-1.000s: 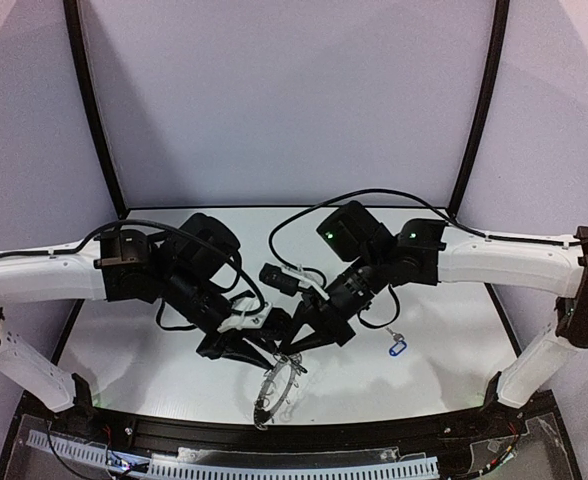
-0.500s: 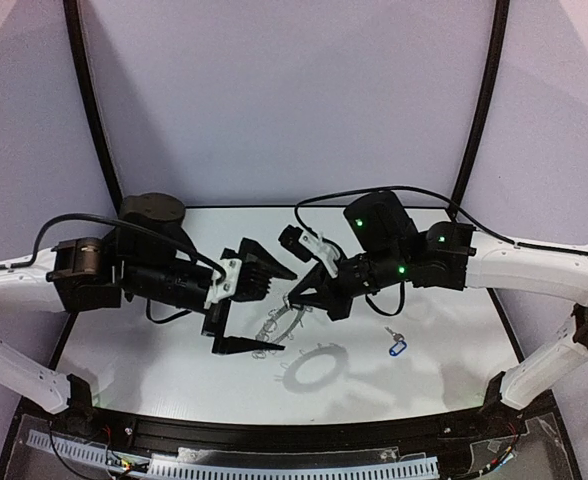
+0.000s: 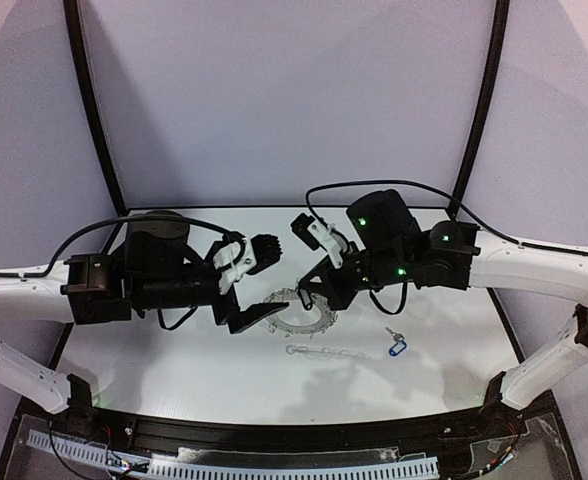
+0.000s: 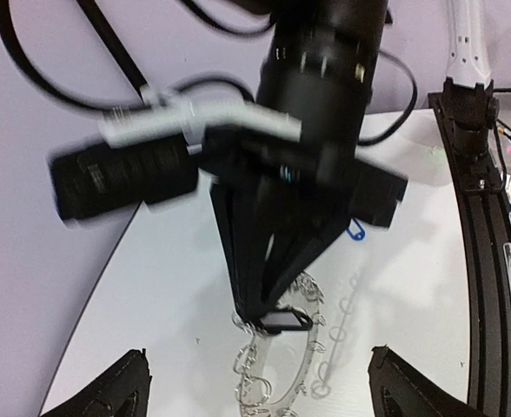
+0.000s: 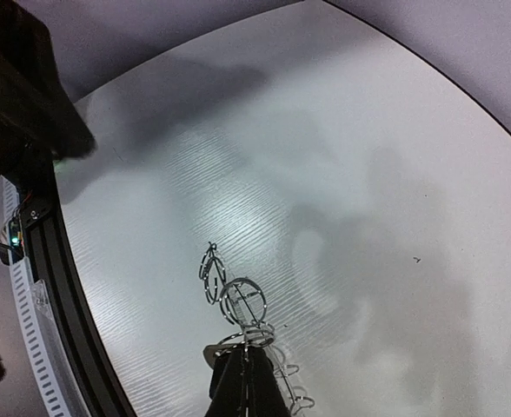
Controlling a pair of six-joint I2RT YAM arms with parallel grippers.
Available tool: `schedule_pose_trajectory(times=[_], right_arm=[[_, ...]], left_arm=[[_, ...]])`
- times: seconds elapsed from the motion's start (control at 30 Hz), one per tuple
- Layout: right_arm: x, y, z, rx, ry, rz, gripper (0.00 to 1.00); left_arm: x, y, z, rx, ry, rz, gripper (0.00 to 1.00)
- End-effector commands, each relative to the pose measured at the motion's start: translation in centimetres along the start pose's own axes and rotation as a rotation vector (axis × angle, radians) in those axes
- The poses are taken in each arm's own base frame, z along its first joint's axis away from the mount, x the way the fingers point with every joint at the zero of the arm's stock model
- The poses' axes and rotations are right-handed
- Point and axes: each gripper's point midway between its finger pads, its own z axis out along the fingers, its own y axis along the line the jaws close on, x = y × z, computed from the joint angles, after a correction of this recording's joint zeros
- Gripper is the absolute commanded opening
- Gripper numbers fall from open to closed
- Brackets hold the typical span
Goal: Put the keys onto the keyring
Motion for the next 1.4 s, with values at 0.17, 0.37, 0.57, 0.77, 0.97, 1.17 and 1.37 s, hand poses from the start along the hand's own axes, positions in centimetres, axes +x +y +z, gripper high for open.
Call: schedule_pose_trajectory(times=[0.17,0.37,0.57,0.77,0.97,1.17,1.37], right_arm=[[-3.4,0.5,-3.0,-0.029,-0.115,0.061,0.0],[-3.9,1.1,-3.6,-0.068,-0.134,0.101,0.0],[-4.1,0.9,-3.9,-0.062,-0.154,0.146,0.0],[-4.3,0.8,-4.5,-0.052,-0.167,0.162,0.0],[-4.3,1.2,-4.3,-0.078,-0.172,0.179,0.0],[-5.1,1.5,-4.7,-0.105,-0.214,0.193,0.0],[-5.0,2.0,-5.1,-0.13,-0.212,0.176,0.0]], left_arm=[[2.9,0.3,1.2,-0.07,0.056,-0.036,0.78],[2.2,0.3,2.3,-0.073,0.017,-0.037,0.68],[2.3,-0.5,3.4,-0.033,0.013,-0.018,0.62],[3.0,-0.4,3.5,-0.053,0.025,-0.011,0.57],[2.7,-0.4,4.0,-0.055,0.009,-0.014,0.53],[2.8,-0.3,4.8,-0.061,0.02,0.014,0.47],[3.0,0.6,4.9,-0.115,0.026,0.03,0.43]])
